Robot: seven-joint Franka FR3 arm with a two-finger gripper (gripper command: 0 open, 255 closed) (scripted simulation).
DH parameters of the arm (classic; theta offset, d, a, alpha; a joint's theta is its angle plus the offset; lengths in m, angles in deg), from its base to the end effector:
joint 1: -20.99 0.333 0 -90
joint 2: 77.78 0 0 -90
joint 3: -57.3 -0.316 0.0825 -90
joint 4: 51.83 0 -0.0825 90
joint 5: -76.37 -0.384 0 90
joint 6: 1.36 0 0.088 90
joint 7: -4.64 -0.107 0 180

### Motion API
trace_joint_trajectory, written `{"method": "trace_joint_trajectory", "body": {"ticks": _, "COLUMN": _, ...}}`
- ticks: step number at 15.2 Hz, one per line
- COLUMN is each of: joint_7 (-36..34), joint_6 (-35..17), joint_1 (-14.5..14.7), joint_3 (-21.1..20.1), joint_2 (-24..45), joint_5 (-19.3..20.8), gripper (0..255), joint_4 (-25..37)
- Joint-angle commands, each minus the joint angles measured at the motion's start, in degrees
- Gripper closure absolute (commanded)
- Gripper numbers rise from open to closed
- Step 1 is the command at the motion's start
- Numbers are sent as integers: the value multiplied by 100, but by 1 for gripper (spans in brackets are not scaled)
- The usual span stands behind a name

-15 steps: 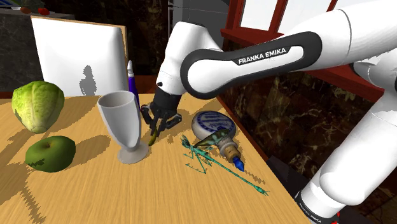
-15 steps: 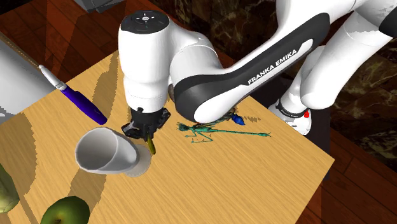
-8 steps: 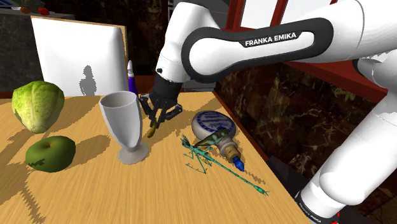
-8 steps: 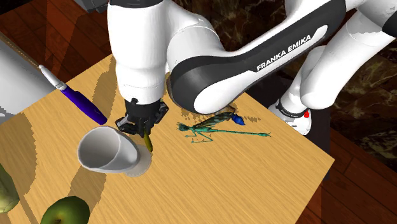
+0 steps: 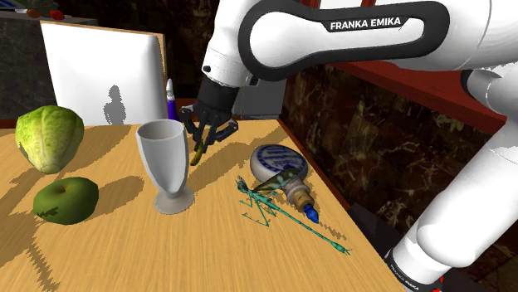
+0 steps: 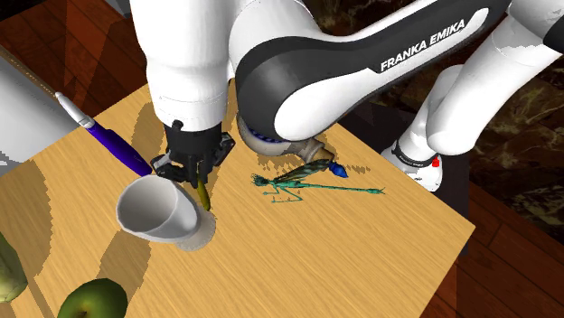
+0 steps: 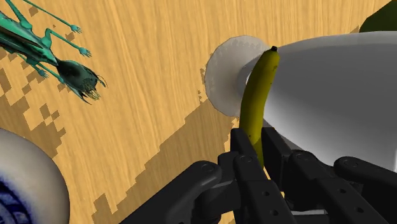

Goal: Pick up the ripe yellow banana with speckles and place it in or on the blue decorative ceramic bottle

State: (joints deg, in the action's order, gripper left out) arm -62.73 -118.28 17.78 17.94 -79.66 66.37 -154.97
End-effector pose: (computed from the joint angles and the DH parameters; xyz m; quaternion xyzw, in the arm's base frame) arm 0.4601 0.3541 0.5745 -0.9443 0.2925 -0.0254 0.1485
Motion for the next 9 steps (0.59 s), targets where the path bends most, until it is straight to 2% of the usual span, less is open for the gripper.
{"method": "trace_joint_trajectory", "body": {"ticks": 1, "joint_7": -32, "joint_6": 158, "joint_1": 0, "joint_3": -1, "joint_2": 0, "joint_5": 14, "gripper": 255, "joint_4": 159}}
{"method": "trace_joint_trajectory", "body": {"ticks": 9, "joint_7": -160, "joint_6": 774, "joint_1": 2, "joint_3": -9, "joint_2": 90, "joint_5": 117, "gripper": 255, "joint_4": 856}}
